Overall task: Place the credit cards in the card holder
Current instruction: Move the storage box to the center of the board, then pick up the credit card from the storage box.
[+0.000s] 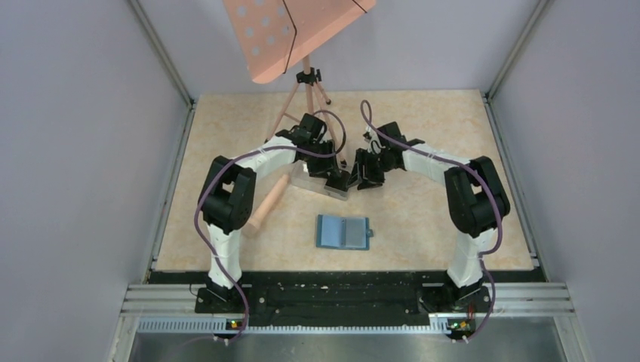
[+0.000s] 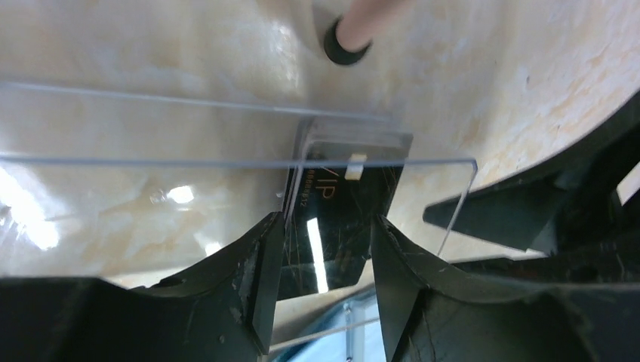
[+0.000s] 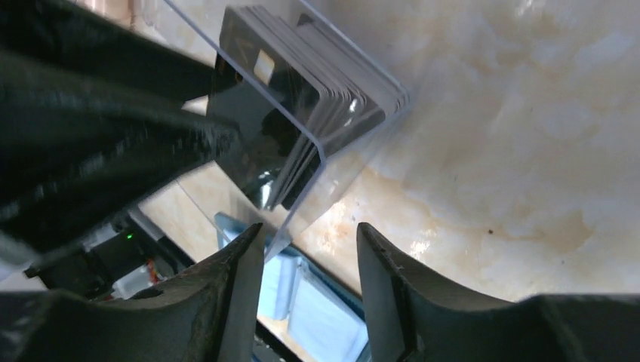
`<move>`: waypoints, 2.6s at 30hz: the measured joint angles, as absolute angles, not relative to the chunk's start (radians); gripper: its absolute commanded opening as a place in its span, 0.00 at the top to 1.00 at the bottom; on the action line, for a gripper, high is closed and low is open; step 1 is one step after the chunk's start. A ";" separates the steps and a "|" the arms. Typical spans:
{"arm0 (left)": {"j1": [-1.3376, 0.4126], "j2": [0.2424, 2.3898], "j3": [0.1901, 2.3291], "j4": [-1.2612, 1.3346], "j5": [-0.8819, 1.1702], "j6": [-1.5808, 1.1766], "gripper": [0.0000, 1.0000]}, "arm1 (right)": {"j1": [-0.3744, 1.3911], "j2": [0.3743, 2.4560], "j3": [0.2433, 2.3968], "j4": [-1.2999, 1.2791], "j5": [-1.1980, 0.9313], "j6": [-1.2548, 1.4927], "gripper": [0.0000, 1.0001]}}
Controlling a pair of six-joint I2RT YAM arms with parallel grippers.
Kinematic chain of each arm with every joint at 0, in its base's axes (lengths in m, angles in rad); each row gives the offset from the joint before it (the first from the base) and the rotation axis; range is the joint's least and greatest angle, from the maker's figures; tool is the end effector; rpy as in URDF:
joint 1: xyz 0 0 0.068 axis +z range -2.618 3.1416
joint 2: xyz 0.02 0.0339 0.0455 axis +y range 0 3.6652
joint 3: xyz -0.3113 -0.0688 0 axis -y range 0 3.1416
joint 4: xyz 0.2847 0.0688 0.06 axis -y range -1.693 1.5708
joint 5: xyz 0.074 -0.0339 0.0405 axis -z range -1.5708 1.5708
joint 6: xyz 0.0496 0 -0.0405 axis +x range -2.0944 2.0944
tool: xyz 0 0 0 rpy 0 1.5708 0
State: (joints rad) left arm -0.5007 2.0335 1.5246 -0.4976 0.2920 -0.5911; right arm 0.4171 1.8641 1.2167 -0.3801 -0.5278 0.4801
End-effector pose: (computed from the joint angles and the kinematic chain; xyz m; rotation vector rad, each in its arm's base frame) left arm 0.4333 -0.2534 0.2031 -0.0071 2.7130 -0.7486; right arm 0.3864 0.1985 0.1876 -0.1185 2.7157 0.9874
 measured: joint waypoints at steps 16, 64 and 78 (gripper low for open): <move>-0.556 1.929 1.394 -0.529 0.208 -0.536 0.45 | 0.508 1.863 1.317 -0.510 -0.316 0.379 0.88; -0.646 1.861 1.254 -0.398 0.268 -0.731 0.71 | 0.504 1.652 0.986 -0.323 -0.498 0.516 0.57; -0.681 1.861 1.296 -0.476 0.215 -0.711 0.45 | 0.504 1.652 0.981 -0.329 -0.493 0.516 0.59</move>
